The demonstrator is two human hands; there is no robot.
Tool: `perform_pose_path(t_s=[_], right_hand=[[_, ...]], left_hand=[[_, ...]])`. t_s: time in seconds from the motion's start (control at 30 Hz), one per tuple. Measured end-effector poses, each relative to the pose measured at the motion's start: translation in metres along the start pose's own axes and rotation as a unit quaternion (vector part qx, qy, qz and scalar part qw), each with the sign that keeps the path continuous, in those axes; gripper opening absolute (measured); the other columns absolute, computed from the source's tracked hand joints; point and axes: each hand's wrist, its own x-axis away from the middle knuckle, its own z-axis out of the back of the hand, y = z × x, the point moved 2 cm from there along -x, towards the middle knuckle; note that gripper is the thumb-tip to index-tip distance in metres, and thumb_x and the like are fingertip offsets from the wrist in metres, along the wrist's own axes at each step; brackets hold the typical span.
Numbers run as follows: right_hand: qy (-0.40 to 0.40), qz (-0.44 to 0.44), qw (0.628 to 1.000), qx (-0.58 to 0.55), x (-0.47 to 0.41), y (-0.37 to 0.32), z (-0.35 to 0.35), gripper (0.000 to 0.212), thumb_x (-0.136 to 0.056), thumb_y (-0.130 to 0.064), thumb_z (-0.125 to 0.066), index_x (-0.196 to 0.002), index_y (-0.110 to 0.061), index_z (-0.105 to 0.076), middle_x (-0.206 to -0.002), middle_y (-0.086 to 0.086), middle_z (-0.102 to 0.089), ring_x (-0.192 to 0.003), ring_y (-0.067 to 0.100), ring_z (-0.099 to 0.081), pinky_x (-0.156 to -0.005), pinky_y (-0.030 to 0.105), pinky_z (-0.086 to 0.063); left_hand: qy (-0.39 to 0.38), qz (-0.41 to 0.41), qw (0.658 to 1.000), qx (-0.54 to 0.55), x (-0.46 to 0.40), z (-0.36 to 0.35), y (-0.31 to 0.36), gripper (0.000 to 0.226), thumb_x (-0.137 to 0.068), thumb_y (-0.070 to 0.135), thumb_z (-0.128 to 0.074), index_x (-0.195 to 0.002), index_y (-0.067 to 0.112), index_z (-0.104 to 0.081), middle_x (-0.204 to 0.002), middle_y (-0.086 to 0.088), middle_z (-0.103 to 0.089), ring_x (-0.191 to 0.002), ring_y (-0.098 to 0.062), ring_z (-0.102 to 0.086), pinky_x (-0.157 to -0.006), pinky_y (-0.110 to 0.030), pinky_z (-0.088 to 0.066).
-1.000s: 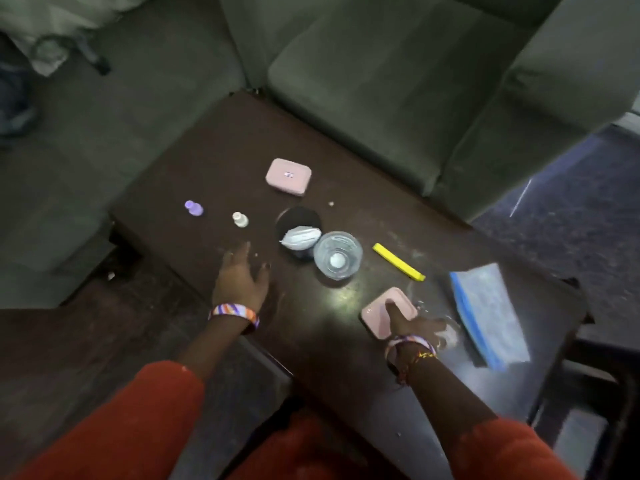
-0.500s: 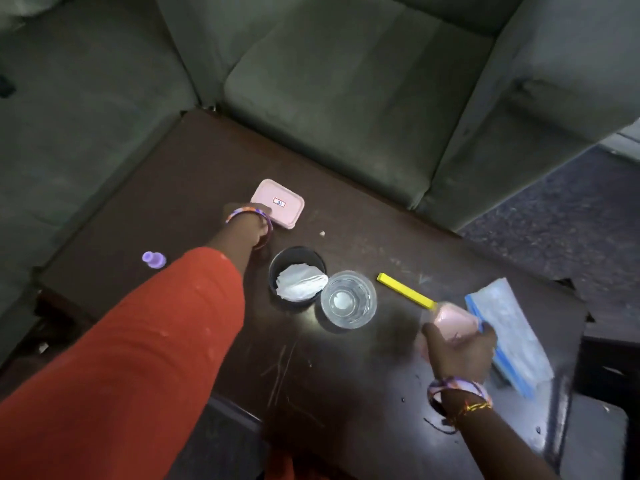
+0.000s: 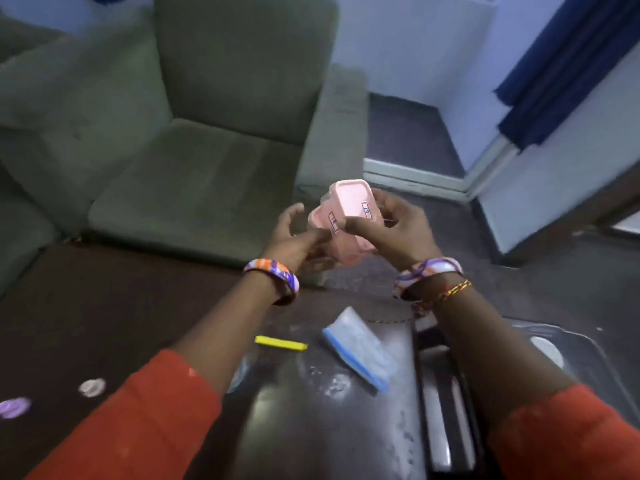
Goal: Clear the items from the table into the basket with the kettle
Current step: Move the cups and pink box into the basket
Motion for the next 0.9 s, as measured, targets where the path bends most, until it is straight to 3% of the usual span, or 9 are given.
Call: perform_pose_path(t_s=[0.07,0.17,0.3,0.43,0.53,0.67,0.77,0.83,0.9], right_hand=[[-0.002,-0.035,0.999,0.009,0.009,0.010,0.052,0.055,-0.068,-0.020,-0.076,-0.120,-0.028,-0.059,-0.109,0.001,-0.068,-0.087,0.014,-0.061,-0.062,0.027,-0.051],[-0.029,-0.089,0.996,-0.011,0.025,0.033,0.131,0.054,-0.072,-0.013,-0.072,-0.118,-0.036,-0.056,-0.116,-0.002,-0.062,-0.094,0.021,-0.061,-0.058,0.034,-0.057],[-0.087,-0.135,0.985,-0.062,0.036,0.086,0.236,0.067,-0.059,-0.015,-0.074,-0.119,-0.039,-0.056,-0.126,0.006,-0.060,-0.108,0.031,-0.061,-0.075,0.051,-0.057],[-0.150,-0.180,0.968,-0.089,0.046,0.155,0.332,0.073,-0.064,-0.007,-0.070,-0.127,-0.038,-0.050,-0.122,0.007,-0.059,-0.102,0.026,-0.061,-0.072,0.040,-0.056],[-0.170,-0.200,0.964,-0.051,0.055,0.207,0.384,0.078,-0.064,-0.005,-0.073,-0.131,-0.033,-0.045,-0.120,0.005,-0.058,-0.103,0.024,-0.060,-0.075,0.041,-0.058],[-0.124,-0.131,0.956,0.230,0.057,0.275,0.421,0.095,-0.058,-0.018,-0.085,-0.138,-0.028,-0.035,-0.128,0.007,-0.055,-0.105,0.020,-0.055,-0.080,0.024,-0.046],[-0.120,-0.069,0.927,0.350,0.059,0.312,0.431,0.095,-0.061,-0.023,-0.082,-0.141,-0.022,-0.031,-0.127,0.013,-0.056,-0.111,0.027,-0.053,-0.076,0.018,-0.032],[-0.142,-0.043,0.917,0.371,0.059,0.341,0.437,0.092,-0.064,-0.019,-0.079,-0.142,-0.020,-0.030,-0.128,0.015,-0.053,-0.113,0.029,-0.052,-0.081,0.024,-0.037],[-0.184,-0.019,0.899,0.396,0.060,0.373,0.437,0.091,-0.064,-0.017,-0.075,-0.142,-0.019,-0.029,-0.131,0.014,-0.049,-0.116,0.031,-0.052,-0.091,0.029,-0.041]], left_hand=[[-0.078,0.001,0.997,-0.023,0.004,-0.048,-0.010,0.059,-0.083,-0.008,-0.053,-0.124,0.034,-0.043,-0.093,-0.006,-0.062,-0.064,-0.018,-0.061,-0.051,-0.026,-0.057],[-0.210,-0.001,0.972,-0.103,0.011,-0.124,-0.028,0.048,-0.074,-0.010,-0.056,-0.105,0.026,-0.060,-0.097,-0.010,-0.063,-0.070,-0.020,-0.063,-0.055,-0.026,-0.059],[-0.272,0.010,0.944,-0.187,0.018,-0.222,-0.069,0.056,-0.060,0.001,-0.063,-0.112,0.018,-0.052,-0.089,-0.004,-0.064,-0.076,-0.018,-0.065,-0.062,-0.026,-0.061],[-0.312,0.017,0.920,-0.238,0.019,-0.315,-0.135,0.035,-0.060,-0.001,-0.063,-0.084,0.025,-0.064,-0.069,0.009,-0.070,-0.063,-0.005,-0.064,-0.058,-0.021,-0.057],[-0.279,0.030,0.922,-0.268,0.015,-0.368,-0.188,0.052,-0.069,-0.005,-0.072,-0.107,0.024,-0.051,-0.085,0.007,-0.062,-0.071,-0.006,-0.060,-0.057,-0.023,-0.056],[-0.217,0.066,0.930,-0.291,0.009,-0.414,-0.256,0.067,-0.062,-0.003,-0.077,-0.122,0.004,-0.048,-0.092,-0.005,-0.060,-0.077,-0.014,-0.057,-0.066,-0.028,-0.048],[-0.198,0.131,0.924,-0.299,0.004,-0.432,-0.294,0.057,-0.055,0.002,-0.071,-0.110,0.009,-0.057,-0.095,-0.012,-0.059,-0.083,-0.022,-0.053,-0.071,-0.031,-0.045],[-0.187,0.198,0.911,-0.310,-0.001,-0.437,-0.314,0.056,-0.059,0.000,-0.069,-0.112,0.009,-0.056,-0.089,-0.013,-0.057,-0.072,-0.020,-0.050,-0.065,-0.029,-0.042],[-0.146,0.226,0.905,-0.329,-0.009,-0.435,-0.329,0.041,-0.058,-0.002,-0.068,-0.096,0.008,-0.055,-0.079,-0.014,-0.054,-0.066,-0.022,-0.050,-0.063,-0.030,-0.043]])
